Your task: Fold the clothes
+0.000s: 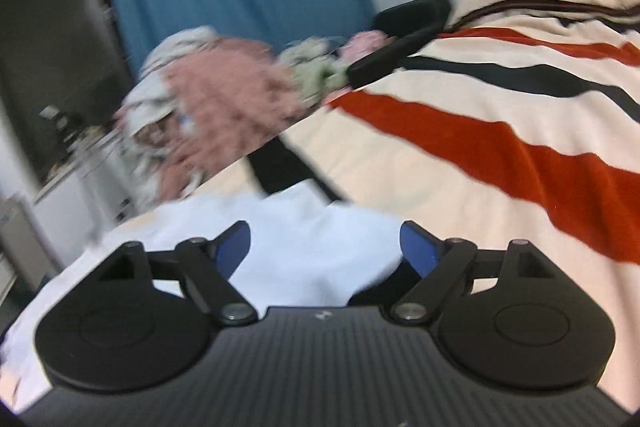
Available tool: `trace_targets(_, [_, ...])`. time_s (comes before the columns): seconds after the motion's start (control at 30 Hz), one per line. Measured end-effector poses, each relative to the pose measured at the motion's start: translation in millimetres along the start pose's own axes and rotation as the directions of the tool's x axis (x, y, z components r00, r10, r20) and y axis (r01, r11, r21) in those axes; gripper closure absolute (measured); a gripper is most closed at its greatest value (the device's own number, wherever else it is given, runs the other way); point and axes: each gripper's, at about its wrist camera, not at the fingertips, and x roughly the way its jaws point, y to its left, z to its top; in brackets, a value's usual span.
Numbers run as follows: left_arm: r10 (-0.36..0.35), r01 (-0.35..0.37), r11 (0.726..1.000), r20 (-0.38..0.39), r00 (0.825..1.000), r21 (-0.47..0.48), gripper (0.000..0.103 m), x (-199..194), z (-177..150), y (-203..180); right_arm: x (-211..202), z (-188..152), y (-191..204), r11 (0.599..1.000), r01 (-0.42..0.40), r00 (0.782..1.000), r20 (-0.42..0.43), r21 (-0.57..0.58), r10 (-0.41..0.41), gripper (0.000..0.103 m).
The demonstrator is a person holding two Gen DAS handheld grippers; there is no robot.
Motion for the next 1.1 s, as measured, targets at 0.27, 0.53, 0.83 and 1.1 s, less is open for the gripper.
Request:
trace_targets(0.27, [-0.071, 0.076, 0.994, -0.055, 0.996, 0.078, 0.004, -24.6, -13.4, -21.9, -140.0, -18.8, 32.5, 0.994, -0.11, 0.992, -0.067, -0.026, 0.108, 0.019])
trace_targets(0.53, [-0.26, 0.294, 0.933, -0.176, 0.949, 0.208, 0.013, -38.1, -45.5, -99.1, -226.5, -30.7, -0.5, 0.99, -0.135, 0.991, 0.014, 0.037, 0.134, 0.019])
trace_targets(0.83, [-0.425, 0.531, 0.733, -0.324, 0.845, 0.425, 0.026, -54.4, -119.4, -203.0, -222.5, -24.6, -26.1, 0.996, -0.075, 0.994, 0.083, 0.05, 0.071, 0.018])
trace_targets(1.1, [-0.424, 0.562, 0.671, -0.371, 0.826, 0.484, 0.045, -40.3, -161.4, -236.7, -204.5, -29.1, -29.6, 0.993, -0.101, 0.995, 0.022, 0.055, 0.1, 0.019])
